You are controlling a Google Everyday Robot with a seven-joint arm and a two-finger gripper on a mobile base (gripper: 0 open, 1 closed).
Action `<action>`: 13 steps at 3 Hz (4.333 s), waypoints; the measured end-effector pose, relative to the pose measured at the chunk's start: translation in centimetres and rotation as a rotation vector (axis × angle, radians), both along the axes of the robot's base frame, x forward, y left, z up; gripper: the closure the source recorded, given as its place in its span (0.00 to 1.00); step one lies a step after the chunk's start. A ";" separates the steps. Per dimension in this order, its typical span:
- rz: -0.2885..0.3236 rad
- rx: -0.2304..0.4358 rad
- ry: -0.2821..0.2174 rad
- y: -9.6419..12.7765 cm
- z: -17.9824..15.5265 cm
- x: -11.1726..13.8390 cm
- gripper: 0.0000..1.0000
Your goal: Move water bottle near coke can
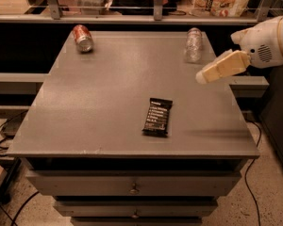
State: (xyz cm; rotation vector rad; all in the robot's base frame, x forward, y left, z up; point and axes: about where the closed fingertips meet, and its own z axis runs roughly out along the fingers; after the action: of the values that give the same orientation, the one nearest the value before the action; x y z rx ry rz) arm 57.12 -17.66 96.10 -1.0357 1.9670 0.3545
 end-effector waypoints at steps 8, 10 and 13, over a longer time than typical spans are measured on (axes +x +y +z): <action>-0.362 0.213 -0.148 1.7 -6.7 18.6 0.00; -0.408 0.302 -0.116 1.8 -8.8 22.4 0.00; -0.548 0.328 -0.082 -2.0 -10.6 25.4 0.39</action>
Offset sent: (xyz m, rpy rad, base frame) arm 0.1015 -0.0201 -0.0354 0.1391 -0.1300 -0.1746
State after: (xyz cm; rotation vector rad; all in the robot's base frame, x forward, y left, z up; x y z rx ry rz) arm 82.56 -19.68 85.50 -0.2791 1.9433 0.3066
